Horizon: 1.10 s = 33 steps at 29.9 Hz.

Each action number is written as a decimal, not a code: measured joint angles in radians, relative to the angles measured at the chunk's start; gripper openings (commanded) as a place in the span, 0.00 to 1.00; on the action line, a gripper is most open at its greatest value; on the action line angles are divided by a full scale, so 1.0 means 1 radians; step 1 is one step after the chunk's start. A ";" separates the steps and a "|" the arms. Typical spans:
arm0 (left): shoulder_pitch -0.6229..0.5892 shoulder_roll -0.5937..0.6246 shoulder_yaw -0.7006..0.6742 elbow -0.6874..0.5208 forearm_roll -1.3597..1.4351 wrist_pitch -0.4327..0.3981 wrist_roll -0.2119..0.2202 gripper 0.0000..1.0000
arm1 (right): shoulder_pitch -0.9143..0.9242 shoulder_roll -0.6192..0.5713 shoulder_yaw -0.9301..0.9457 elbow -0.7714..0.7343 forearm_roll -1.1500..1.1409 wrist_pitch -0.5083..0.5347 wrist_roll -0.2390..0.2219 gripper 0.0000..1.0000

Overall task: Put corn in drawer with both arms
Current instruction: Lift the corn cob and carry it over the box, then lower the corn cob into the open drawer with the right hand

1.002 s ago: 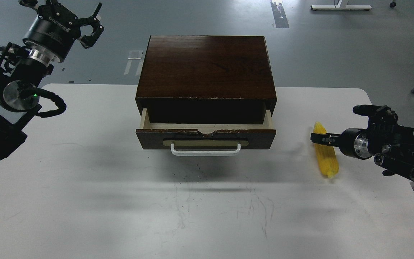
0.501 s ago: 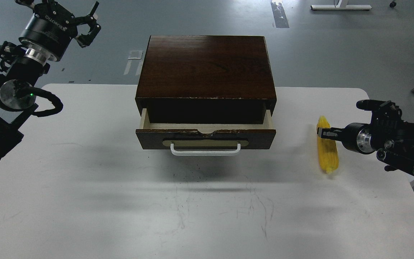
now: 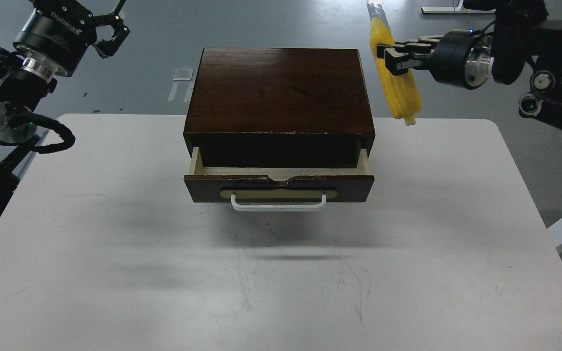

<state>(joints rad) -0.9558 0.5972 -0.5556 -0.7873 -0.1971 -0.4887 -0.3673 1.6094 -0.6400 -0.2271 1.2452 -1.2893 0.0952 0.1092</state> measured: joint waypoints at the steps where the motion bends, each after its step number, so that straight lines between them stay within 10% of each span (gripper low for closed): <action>1: -0.001 0.000 0.000 -0.001 0.004 0.000 0.000 0.98 | 0.019 0.024 0.000 0.014 -0.019 0.000 0.001 0.00; 25: 0.002 0.047 -0.003 -0.001 0.009 0.000 -0.006 0.98 | 0.028 0.308 -0.037 0.042 -0.673 -0.028 0.158 0.01; 33: 0.007 0.051 -0.003 -0.001 0.008 0.000 -0.010 0.98 | 0.008 0.309 -0.057 0.039 -0.677 -0.034 0.165 0.43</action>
<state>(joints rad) -0.9484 0.6487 -0.5584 -0.7885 -0.1886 -0.4887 -0.3769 1.6171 -0.3314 -0.2838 1.2845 -1.9666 0.0611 0.2740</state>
